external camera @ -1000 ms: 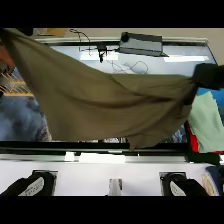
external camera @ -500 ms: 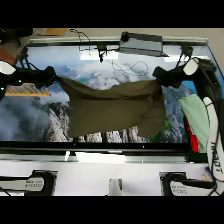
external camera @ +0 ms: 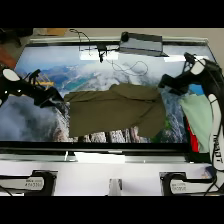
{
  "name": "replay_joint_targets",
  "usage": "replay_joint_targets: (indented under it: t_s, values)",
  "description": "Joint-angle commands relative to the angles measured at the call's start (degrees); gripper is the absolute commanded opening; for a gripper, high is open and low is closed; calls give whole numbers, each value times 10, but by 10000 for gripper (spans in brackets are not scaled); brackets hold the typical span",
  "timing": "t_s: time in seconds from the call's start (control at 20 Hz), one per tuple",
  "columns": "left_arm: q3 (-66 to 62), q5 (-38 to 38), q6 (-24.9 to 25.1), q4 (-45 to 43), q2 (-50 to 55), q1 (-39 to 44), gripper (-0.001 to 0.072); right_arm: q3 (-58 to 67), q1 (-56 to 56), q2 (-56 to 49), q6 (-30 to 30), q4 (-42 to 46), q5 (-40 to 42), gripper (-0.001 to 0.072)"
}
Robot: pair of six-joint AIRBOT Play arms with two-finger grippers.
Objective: Fold the shirts.
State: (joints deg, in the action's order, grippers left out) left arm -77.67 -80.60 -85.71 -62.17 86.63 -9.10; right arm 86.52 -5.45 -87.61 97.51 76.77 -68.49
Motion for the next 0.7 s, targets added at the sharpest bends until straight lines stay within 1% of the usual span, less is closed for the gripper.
replay_joint_targets:
  t_s: [0.0,0.1,0.15,0.25,0.4,0.6,0.65]
  values:
    - [162,-15,11,-51,-102,-23,641,3,-86,10,-70,7,-139,521]
    - [298,38,13,-18,-160,-23,642,-4,-114,10,-97,7,-183,523]
    - [351,63,15,7,-174,-23,642,-7,-118,10,-96,6,-187,523]
    - [424,109,38,66,-179,-23,642,-12,-116,9,-96,-3,-184,523]
    - [465,174,43,114,-176,-20,641,-12,-107,10,-97,-30,-185,523]
    - [465,235,40,124,-171,10,641,-12,-103,10,-106,-42,-182,522]
    - [465,251,38,137,-166,18,611,-12,-103,10,-106,-42,-182,523]
